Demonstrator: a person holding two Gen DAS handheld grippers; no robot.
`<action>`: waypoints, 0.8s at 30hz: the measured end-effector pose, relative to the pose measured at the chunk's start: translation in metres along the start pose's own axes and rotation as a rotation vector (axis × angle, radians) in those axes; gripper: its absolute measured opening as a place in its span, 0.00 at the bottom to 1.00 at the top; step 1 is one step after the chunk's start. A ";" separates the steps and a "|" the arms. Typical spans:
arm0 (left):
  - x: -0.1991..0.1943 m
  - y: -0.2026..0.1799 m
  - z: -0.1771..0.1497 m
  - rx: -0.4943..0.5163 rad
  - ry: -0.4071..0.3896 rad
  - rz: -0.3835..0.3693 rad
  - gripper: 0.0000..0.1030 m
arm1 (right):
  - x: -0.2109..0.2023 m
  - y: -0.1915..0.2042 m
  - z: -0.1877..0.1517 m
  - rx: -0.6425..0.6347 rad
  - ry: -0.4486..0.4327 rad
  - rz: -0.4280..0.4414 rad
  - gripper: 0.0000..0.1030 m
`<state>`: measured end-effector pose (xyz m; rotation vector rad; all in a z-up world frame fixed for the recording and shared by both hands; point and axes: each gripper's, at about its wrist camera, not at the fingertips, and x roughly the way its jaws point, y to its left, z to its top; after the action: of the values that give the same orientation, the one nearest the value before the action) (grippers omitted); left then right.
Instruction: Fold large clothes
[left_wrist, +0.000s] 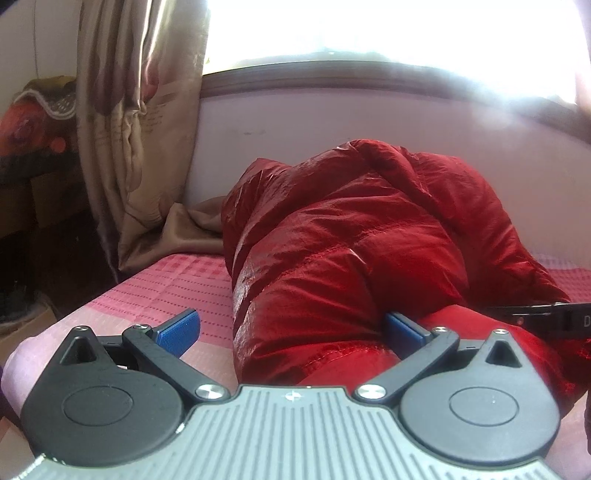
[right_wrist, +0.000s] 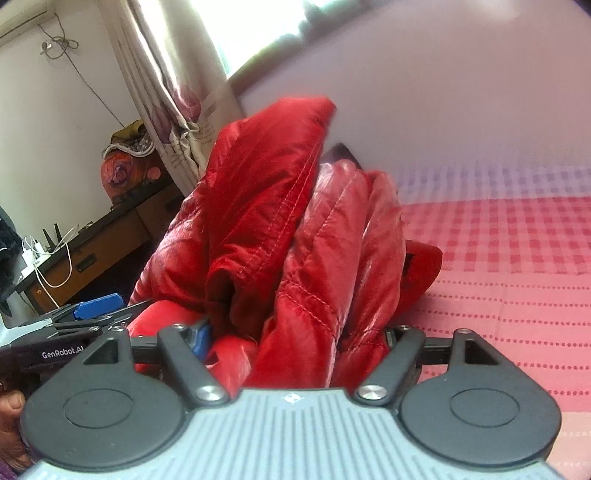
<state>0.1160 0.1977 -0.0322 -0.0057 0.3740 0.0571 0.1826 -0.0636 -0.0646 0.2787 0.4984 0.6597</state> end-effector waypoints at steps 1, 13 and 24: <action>0.000 0.000 0.000 0.000 0.000 0.002 1.00 | -0.001 0.001 0.000 -0.001 -0.004 -0.007 0.78; -0.004 -0.005 0.001 0.019 -0.005 0.007 1.00 | -0.012 -0.003 -0.001 0.012 -0.038 -0.033 0.84; -0.006 -0.010 0.003 0.062 -0.016 0.046 1.00 | -0.027 0.019 -0.006 -0.082 -0.084 -0.124 0.86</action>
<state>0.1118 0.1878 -0.0275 0.0645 0.3602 0.0907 0.1516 -0.0661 -0.0525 0.1958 0.4038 0.5441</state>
